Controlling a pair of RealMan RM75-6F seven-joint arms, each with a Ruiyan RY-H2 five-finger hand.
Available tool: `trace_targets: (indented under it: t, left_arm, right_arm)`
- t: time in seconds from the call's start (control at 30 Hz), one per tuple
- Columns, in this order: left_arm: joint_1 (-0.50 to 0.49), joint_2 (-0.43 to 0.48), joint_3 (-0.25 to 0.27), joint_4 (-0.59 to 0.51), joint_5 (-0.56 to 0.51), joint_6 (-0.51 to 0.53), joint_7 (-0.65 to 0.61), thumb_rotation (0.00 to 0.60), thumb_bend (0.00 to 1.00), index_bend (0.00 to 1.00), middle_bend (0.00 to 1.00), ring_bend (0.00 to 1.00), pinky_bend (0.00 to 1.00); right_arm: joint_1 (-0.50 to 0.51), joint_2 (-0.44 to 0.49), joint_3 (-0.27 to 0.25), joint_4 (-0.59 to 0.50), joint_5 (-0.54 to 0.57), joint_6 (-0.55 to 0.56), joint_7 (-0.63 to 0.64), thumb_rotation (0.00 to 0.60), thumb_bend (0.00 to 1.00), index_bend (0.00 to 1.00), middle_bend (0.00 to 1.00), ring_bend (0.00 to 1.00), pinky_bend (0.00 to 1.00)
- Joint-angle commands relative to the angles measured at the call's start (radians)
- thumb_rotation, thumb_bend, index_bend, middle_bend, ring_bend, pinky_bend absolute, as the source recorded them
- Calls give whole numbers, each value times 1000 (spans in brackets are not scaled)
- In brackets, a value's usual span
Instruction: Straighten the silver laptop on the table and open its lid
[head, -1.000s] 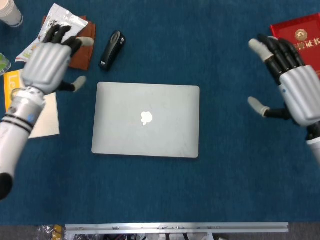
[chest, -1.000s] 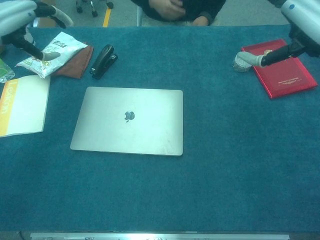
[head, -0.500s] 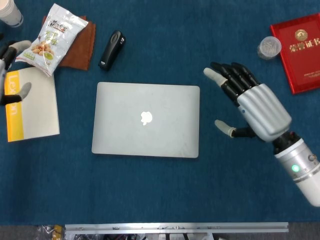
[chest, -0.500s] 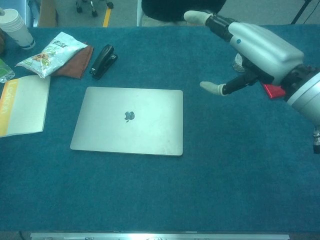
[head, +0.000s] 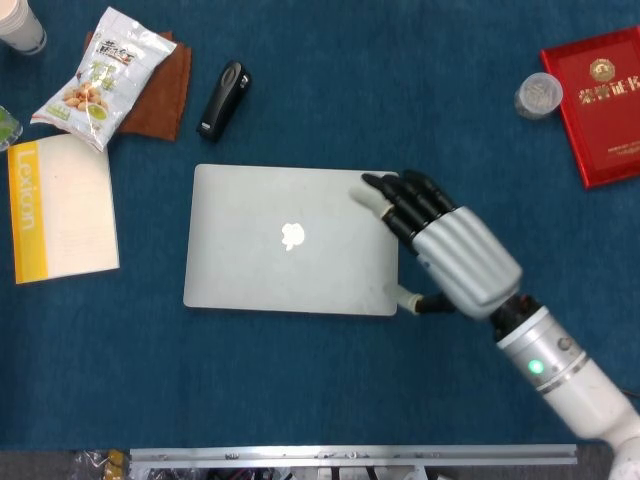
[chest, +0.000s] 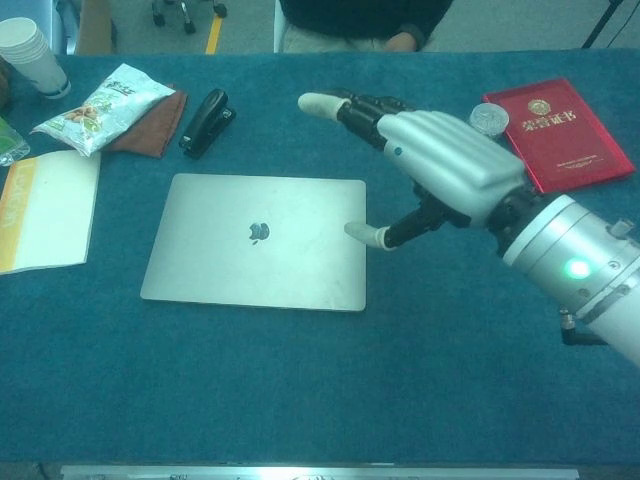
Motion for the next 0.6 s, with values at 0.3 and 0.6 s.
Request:
trace_targets:
  t: [0.3, 0.6]
  left_arm:
    - [75, -9, -6, 44, 65, 37, -65, 600, 277, 190, 182, 38, 0]
    - [129, -7, 1, 86, 119, 56, -122, 600, 277, 190, 182, 38, 0]
  right_arm:
    - [32, -164, -41, 61, 71, -20, -164, 600, 213, 0, 5, 0, 20]
    - [66, -326, -44, 207, 160, -49, -250, 600, 180, 0, 0, 0, 20]
